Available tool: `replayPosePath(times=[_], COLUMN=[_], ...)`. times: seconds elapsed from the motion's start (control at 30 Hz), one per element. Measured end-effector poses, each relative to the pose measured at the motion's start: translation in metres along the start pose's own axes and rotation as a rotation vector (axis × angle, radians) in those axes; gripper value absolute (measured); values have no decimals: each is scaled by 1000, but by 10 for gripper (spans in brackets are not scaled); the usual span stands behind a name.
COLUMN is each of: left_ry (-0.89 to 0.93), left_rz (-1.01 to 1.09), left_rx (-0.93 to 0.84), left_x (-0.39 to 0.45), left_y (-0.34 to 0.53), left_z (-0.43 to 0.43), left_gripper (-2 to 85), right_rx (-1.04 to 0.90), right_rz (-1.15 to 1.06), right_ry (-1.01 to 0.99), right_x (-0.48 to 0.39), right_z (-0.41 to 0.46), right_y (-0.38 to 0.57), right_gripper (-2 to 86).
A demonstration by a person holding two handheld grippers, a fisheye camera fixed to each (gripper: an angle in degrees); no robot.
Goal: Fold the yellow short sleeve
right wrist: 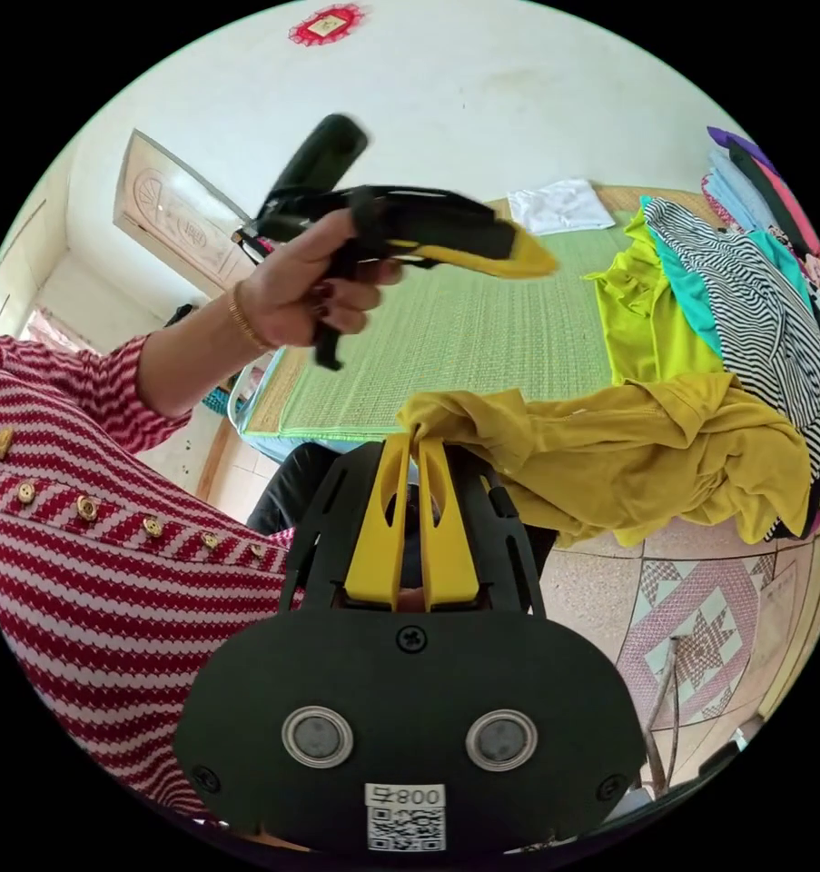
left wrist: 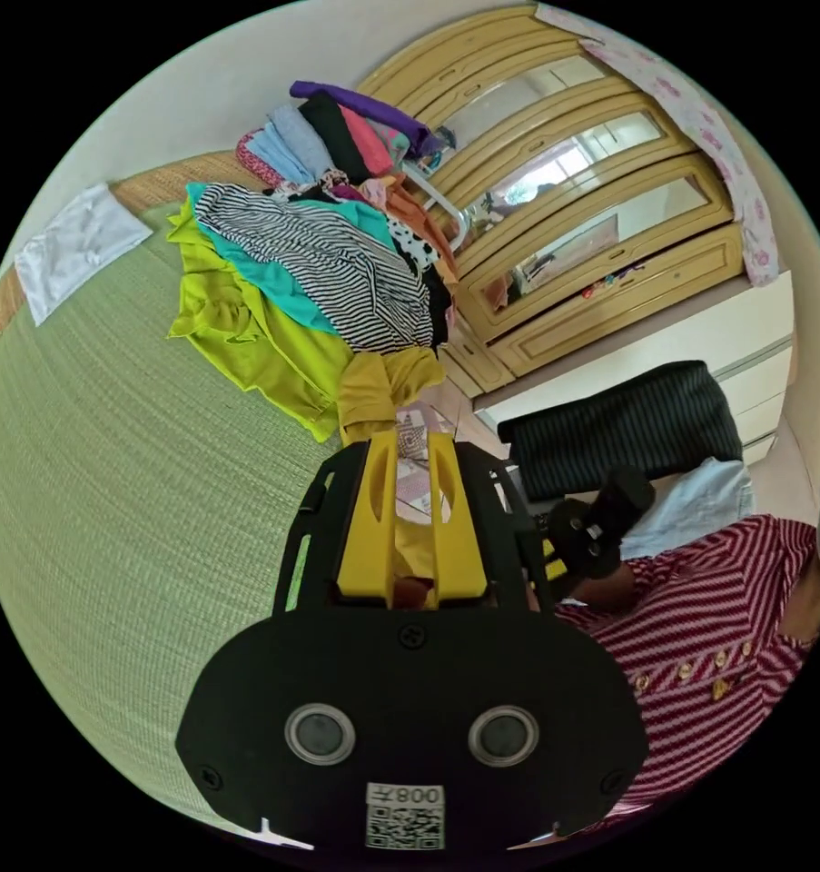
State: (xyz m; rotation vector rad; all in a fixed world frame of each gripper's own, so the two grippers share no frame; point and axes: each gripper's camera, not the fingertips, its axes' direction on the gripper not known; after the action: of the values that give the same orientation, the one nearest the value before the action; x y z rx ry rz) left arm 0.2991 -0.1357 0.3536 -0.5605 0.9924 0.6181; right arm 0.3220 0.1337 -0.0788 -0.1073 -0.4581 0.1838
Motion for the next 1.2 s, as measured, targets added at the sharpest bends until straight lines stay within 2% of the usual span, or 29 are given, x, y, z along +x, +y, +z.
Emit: replayPosePath(times=[0.13,0.27,0.37,0.43,0.53,0.73,0.93,1.0,1.1,1.2], left_ry=[-164,-320,-402,-415,-346,-245,-78,-33,75,138], left_rz=[57,96,79,62,59,151,115,102,89,78], left_rx=[-157,-315,-425,-467,-460,-410,-219,-168,-99,55], left_x=[23,35,31,25,24,38,28,22,16,11], left_y=[-64,-90,-93,-89,-88,-83,-66,-54,-29,3], left_z=[79,140,175,186,180,141,53,25,-17,-80], left_gripper=[90,91,73,31,10,2,1,2,3,4], right_rx=[-16,-22,-30,-33,-47,33,257,418,613,687], right_rz=[-9,-5,-11,-20,-20,70,243,268,183,11], right_ry=[-15,-48,-69,-67,-42,-149,-251,-313,-363,-349], right_x=[8,20,27,29,34,63,120,136,132,102], right_z=[1,0,1,1,0,-36,-121,-162,-214,-256], right_y=[-5,-10,-16,-18,-19,-12,7,15,8,-33], right_gripper=[10,10,10,10,9,7,6,6,6,7])
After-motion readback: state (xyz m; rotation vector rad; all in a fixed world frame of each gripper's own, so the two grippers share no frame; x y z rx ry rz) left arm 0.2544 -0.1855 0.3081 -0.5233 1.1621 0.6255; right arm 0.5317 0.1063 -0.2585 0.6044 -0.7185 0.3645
